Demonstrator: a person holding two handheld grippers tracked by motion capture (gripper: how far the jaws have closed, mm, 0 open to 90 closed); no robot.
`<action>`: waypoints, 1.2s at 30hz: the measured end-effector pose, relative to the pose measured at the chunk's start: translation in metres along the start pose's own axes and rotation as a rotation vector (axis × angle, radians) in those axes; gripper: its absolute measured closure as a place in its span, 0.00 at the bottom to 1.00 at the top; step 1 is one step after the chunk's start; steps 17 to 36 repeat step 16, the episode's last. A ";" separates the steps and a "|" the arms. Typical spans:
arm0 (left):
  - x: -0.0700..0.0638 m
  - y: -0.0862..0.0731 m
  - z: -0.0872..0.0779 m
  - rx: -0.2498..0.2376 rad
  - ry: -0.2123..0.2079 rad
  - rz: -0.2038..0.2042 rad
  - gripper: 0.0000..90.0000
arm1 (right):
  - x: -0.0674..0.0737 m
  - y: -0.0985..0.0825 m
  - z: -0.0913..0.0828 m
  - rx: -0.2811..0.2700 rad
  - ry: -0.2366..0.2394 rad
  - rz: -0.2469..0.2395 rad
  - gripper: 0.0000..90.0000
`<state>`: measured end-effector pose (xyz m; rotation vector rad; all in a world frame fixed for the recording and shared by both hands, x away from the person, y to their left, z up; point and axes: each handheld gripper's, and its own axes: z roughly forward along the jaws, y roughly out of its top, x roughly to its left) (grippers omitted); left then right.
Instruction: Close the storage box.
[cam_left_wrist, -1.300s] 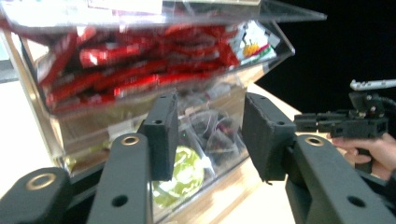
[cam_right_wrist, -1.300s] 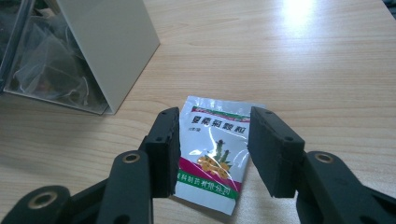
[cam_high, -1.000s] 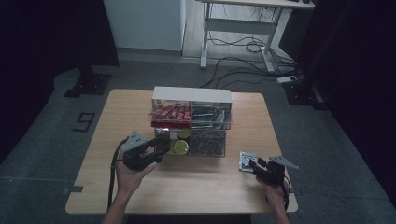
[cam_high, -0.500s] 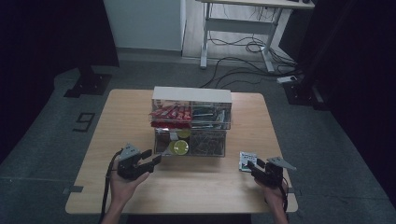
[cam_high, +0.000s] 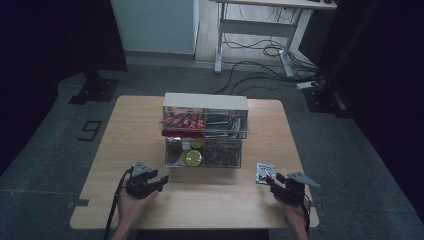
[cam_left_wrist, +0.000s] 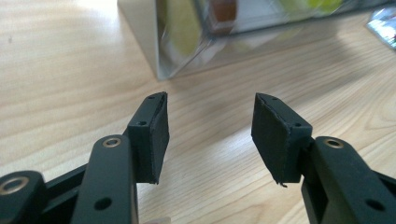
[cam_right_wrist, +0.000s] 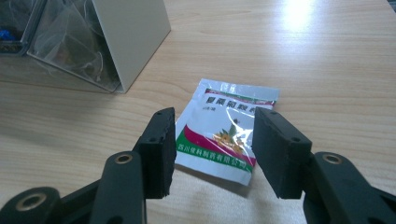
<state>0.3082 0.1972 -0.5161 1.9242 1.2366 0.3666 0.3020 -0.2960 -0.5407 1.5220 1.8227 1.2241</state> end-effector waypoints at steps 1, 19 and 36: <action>0.002 -0.001 0.002 0.008 0.002 -0.006 0.51 | 0.000 -0.001 -0.001 0.000 0.000 0.000 0.55; 0.004 -0.002 0.002 0.003 0.009 -0.019 0.48 | 0.006 0.001 -0.002 -0.006 0.005 -0.038 0.44; 0.004 -0.002 0.002 0.003 0.009 -0.019 0.48 | 0.006 0.001 -0.002 -0.006 0.005 -0.038 0.44</action>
